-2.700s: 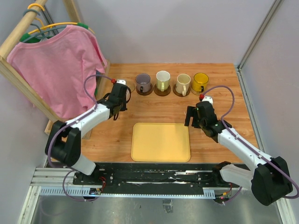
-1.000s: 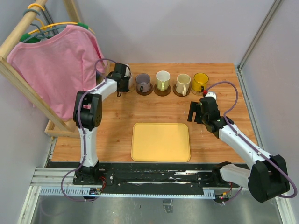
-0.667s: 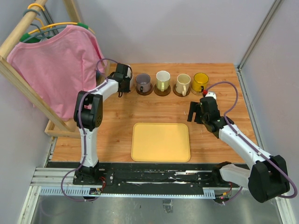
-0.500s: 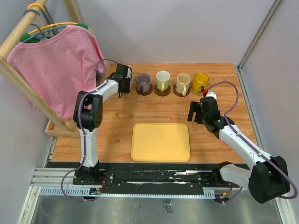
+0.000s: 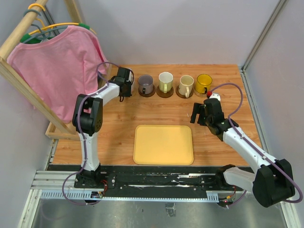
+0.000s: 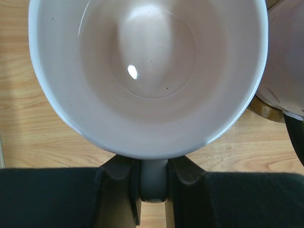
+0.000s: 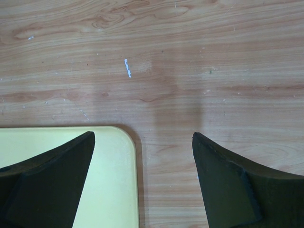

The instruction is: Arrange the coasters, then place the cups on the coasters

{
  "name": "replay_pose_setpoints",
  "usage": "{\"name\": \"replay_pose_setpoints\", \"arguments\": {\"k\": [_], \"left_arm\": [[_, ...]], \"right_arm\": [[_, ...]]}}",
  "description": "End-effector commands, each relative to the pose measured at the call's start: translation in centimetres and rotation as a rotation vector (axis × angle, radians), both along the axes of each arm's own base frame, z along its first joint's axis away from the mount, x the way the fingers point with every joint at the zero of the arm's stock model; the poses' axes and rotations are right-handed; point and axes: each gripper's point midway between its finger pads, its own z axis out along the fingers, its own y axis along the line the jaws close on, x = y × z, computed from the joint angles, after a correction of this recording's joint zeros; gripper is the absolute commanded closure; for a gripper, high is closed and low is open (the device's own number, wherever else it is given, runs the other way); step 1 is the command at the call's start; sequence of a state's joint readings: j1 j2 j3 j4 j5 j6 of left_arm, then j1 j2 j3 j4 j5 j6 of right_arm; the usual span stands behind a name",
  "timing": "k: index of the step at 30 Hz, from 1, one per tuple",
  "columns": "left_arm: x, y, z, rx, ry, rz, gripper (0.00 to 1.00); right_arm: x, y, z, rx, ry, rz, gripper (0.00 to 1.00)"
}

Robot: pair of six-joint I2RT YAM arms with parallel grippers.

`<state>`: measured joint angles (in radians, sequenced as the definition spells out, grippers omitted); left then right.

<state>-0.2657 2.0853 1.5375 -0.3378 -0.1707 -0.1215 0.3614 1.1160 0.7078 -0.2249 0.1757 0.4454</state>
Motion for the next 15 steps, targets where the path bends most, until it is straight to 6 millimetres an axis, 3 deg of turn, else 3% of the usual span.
{"name": "replay_pose_setpoints", "arguments": {"k": [1, 7, 11, 15], "left_arm": [[-2.0, 0.8, -1.0, 0.036, 0.063, 0.026, 0.99], [-2.0, 0.6, -0.7, 0.024, 0.051, 0.025, 0.95], [-2.0, 0.3, 0.1, 0.005, 0.041, 0.018, 0.76], [-2.0, 0.2, 0.9, 0.002, 0.028, 0.019, 0.48]], "right_arm": [[0.3, -0.2, 0.4, 0.023, -0.019, -0.016, 0.15], [0.2, -0.2, 0.1, 0.021, -0.012, -0.017, 0.15], [0.2, -0.1, 0.0, 0.027, -0.011, -0.015, 0.15], [0.2, 0.1, -0.1, 0.035, -0.008, -0.011, 0.15]]}}
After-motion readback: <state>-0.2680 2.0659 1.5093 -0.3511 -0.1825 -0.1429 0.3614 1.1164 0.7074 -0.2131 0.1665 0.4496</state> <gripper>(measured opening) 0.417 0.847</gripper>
